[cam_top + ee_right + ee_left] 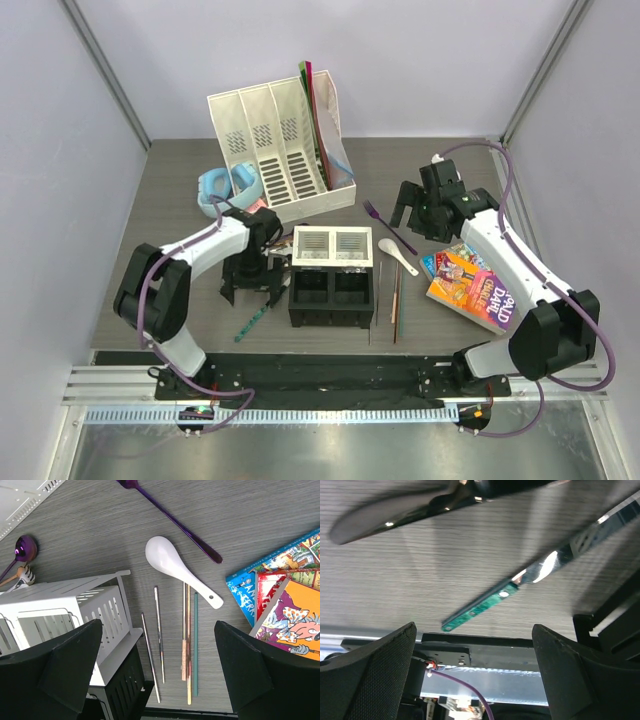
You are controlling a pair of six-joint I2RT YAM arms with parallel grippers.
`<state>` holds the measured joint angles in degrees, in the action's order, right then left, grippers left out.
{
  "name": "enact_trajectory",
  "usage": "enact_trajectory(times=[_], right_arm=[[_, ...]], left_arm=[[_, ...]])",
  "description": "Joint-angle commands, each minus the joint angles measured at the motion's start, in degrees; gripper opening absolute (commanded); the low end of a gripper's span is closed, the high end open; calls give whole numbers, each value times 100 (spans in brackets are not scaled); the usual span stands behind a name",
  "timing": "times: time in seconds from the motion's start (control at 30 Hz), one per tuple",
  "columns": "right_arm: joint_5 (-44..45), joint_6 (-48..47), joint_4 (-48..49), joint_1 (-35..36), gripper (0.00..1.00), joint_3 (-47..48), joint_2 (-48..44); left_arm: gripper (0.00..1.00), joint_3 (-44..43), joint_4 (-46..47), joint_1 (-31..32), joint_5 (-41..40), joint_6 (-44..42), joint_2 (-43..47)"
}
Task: Sort the eating utensils into containers
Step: Pick up the knife at the center of the board.
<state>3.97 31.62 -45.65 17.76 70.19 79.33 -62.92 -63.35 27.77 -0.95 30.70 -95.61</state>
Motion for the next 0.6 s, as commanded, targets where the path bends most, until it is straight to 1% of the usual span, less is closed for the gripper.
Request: enact_trajectory(times=[0.0, 0.17, 0.3, 0.37, 0.47, 0.5, 0.57], right_arm=[[8, -112, -14, -62, 100, -32, -216], [-98, -138, -14, -62, 100, -67, -216], [-98, -156, -32, -80, 100, -102, -278], [-98, -138, -32, -97, 100, -111, -286], [-98, -138, -32, -97, 100, -111, -287], [-107, -138, -32, -97, 100, -111, -278], [-124, -121, -32, -106, 100, -111, -295]], left_arm=[[97, 86, 209, 255, 244, -187, -168], [95, 95, 411, 273, 183, -292, -510], [94, 113, 552, 317, 236, -284, -598], [91, 148, 596, 308, 166, -310, -669], [83, 183, 657, 317, 130, -354, -801], [74, 192, 666, 317, 139, -354, -853], [68, 271, 719, 308, 139, -337, -897]])
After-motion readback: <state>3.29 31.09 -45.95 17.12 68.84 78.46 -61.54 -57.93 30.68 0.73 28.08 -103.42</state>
